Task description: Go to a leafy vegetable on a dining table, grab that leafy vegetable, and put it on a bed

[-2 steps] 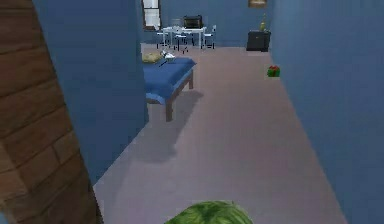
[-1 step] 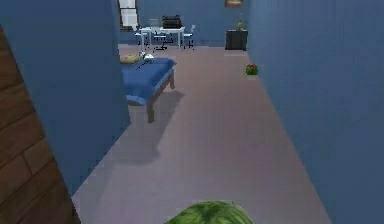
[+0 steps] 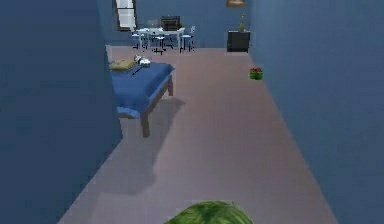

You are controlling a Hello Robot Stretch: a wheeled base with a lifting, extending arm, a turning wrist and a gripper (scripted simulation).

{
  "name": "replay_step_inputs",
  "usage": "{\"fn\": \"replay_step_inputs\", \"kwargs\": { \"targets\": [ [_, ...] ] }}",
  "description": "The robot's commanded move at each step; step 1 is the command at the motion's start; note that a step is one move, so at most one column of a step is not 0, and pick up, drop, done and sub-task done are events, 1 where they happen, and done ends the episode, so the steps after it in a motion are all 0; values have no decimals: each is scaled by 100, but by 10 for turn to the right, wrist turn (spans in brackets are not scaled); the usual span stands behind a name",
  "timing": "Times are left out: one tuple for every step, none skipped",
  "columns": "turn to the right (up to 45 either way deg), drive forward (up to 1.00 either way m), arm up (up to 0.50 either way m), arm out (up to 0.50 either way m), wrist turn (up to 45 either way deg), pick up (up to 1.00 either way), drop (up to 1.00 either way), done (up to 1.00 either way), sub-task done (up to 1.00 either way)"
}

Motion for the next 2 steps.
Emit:
{"fn": "replay_step_inputs", "kwargs": {
  "targets": [
    [30,0,0,0,0,0,0,0,0],
    [0,100,0,0,0,0,0,0,0]
  ]
}}
